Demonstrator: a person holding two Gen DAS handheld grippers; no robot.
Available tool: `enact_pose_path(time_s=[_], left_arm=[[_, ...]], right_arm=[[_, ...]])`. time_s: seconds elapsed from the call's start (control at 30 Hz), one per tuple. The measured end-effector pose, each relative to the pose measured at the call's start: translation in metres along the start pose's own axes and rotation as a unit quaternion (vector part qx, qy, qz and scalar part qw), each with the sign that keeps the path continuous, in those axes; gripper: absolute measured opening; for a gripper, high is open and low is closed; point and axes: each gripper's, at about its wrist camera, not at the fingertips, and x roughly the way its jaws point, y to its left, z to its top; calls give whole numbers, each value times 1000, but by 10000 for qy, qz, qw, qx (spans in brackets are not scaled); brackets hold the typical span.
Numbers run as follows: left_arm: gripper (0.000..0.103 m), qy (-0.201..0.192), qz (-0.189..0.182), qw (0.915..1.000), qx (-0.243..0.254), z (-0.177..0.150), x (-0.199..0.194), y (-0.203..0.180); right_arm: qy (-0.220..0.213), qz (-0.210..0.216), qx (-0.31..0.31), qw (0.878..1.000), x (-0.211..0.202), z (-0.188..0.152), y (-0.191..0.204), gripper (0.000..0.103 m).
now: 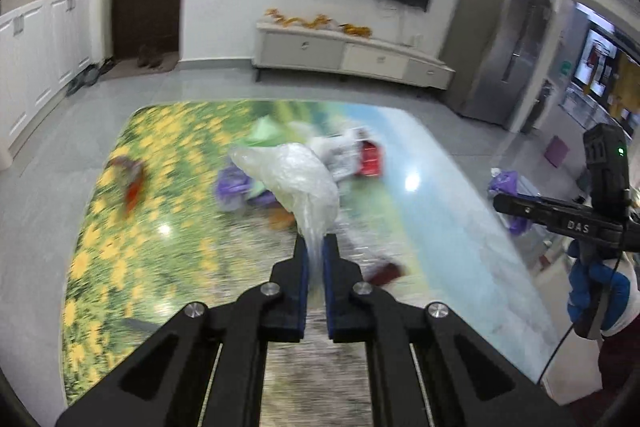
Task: Collect trash
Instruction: 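Grasp the clear plastic bag with the left tool while the right tool grasps the purple bag, then carry both bags over the trash bin and open both tools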
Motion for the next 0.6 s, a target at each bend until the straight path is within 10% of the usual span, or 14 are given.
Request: enact_pose_path(time_s=[0.27, 0.6], left_arm=[[6, 281, -888, 9920, 857, 7, 27, -113], [6, 1177, -1730, 9588, 1924, -10, 104, -259]], right_arm=[[-471, -547, 529, 9960, -69, -23, -55, 30], [-267, -1461, 1630, 9754, -100, -92, -161, 30]])
